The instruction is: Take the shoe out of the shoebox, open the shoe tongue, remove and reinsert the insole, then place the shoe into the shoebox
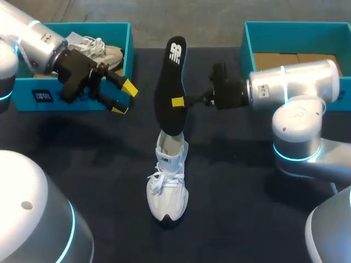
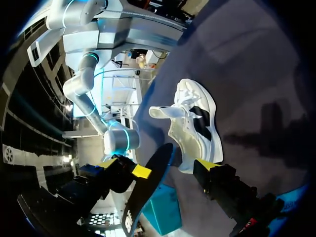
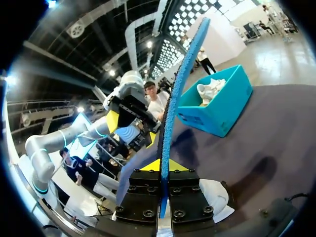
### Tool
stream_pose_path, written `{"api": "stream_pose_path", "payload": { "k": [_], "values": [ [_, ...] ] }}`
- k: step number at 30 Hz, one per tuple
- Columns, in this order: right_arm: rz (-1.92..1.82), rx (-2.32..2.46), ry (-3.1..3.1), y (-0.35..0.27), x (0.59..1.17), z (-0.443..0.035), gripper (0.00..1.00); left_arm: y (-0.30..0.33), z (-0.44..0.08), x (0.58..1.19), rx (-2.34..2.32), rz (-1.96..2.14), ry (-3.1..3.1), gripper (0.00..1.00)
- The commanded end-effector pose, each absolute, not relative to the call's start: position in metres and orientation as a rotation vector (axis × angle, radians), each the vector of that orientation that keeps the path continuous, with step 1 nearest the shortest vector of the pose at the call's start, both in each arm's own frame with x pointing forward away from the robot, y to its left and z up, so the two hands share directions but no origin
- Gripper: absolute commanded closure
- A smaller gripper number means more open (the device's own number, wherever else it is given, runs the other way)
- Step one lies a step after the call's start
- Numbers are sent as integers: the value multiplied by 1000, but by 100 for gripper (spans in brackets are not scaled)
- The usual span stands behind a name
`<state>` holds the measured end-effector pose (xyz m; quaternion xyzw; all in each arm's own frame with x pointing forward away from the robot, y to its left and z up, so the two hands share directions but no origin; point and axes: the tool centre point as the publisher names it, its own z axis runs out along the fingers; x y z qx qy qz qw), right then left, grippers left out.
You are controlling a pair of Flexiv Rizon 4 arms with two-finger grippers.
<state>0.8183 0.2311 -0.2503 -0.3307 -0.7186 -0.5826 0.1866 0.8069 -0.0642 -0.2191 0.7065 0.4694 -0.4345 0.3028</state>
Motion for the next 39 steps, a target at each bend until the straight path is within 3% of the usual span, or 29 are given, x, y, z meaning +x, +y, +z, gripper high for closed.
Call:
{"api": "stream_pose_path", "payload": {
  "k": [1,24,39],
  "values": [
    [-1665,-901,-2022,234,819,-258,100,-61,-231,808,1860,-1163,1261,0],
    [-1748,-881,-2005,231,819,-266,100,-59,-247,817,1860,-1141,1369,0],
    [-1744,-828,-2084,236,817,-274,100,-71,-287,826,1876,-1126,1457,0]
  ]
}}
